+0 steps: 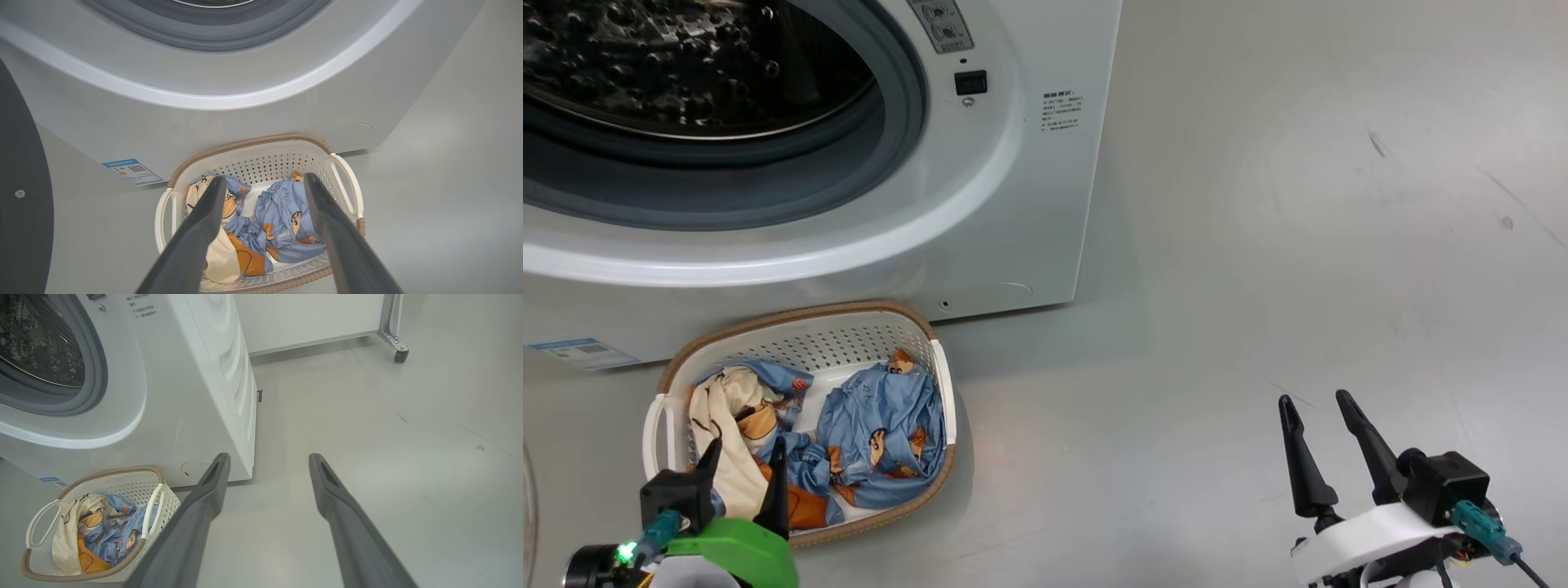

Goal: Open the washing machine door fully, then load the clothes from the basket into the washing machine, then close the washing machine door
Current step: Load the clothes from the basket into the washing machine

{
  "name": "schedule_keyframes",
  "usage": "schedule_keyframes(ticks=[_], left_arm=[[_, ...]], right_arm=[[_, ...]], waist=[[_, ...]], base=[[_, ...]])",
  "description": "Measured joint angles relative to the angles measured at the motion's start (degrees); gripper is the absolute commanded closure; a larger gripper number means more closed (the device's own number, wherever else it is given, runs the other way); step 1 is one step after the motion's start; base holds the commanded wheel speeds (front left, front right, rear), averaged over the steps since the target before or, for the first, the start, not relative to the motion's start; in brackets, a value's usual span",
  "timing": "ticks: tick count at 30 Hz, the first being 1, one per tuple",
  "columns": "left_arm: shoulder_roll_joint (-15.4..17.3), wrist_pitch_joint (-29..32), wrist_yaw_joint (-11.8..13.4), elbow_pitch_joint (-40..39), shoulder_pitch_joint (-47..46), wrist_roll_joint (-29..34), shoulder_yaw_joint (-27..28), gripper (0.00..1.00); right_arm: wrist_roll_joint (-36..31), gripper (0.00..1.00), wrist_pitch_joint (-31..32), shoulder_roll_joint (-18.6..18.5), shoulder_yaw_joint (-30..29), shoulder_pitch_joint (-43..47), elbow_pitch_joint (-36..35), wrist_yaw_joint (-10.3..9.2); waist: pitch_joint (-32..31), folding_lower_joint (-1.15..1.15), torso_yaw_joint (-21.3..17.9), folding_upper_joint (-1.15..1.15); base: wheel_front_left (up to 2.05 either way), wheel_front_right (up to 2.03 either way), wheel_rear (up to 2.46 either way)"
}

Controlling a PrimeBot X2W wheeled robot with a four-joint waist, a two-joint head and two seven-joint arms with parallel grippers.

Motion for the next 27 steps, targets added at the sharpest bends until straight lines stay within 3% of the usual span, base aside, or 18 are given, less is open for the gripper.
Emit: schedule_keyframes(ticks=[14,27], left_arm=[[1.6,11.2,3.5,3.7,-9.7,-3.6,5.8,0.00],[5.9,19.0,6.9,6.0,-20.9,-5.5,10.0,0.00]], right_arm=[[-0.8,0.00,0.0,0.0,1.9,-5.2,-0.9,0.00],[-0.8,0.00,0.0,0.1,0.6,-11.2,-3.3,0.00]], waist=[[11.1,0.00,-3.7,0.00],[22.5,0.01,-7.3,0.00]], base=[[0.00,0.00,0.00],[0.00,0.00,0.00]])
